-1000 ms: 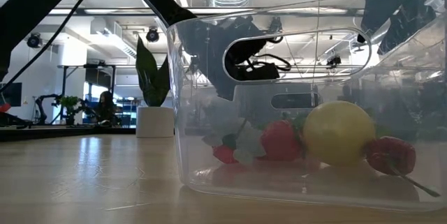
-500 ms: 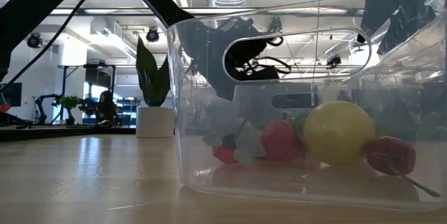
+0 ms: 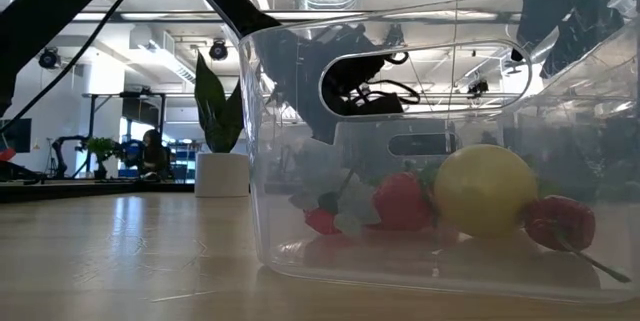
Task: Pick and placing Produce into tupperware
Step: Put the cherry into the transparent bin
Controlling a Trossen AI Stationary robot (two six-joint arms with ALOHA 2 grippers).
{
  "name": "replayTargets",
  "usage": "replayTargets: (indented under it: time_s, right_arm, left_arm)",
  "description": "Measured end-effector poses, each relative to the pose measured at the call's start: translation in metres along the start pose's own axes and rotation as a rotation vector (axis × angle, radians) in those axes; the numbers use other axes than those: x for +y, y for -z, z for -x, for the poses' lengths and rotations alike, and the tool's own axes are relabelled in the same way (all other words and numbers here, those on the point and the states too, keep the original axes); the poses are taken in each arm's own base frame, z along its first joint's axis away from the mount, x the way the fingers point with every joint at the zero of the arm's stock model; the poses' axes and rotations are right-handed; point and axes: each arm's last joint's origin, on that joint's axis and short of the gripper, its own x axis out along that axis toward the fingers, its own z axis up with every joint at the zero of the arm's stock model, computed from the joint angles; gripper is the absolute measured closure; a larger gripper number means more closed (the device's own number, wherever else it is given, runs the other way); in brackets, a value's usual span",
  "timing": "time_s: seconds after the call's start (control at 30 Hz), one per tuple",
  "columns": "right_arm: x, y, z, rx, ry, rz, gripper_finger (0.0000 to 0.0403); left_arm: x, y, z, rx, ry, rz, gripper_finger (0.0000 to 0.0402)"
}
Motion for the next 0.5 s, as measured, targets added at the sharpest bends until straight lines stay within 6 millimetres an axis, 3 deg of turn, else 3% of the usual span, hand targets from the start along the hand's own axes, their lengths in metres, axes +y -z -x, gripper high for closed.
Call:
replayTargets:
  time_s: [0.1, 0.23, 0.5]
  right_arm:
    - [0.0, 0.0, 0.0, 0.0, 0.0, 0.0, 0.0111]
    - [0.0, 0.0, 0.0, 0.0, 0.0, 0.003, 0.0108]
    - [-0.001, 0.0, 0.0, 0.001, 0.008, 0.071, 0.0114]
  left_arm:
    - [0.001, -0.011, 0.013, -0.025, -0.002, -0.004, 0.0331]
    - [-0.001, -0.029, 0.046, -0.059, -0.001, -0.027, 0.0331]
    - [-0.026, -0.056, 0.11, -0.172, -0.017, -0.087, 0.0332]
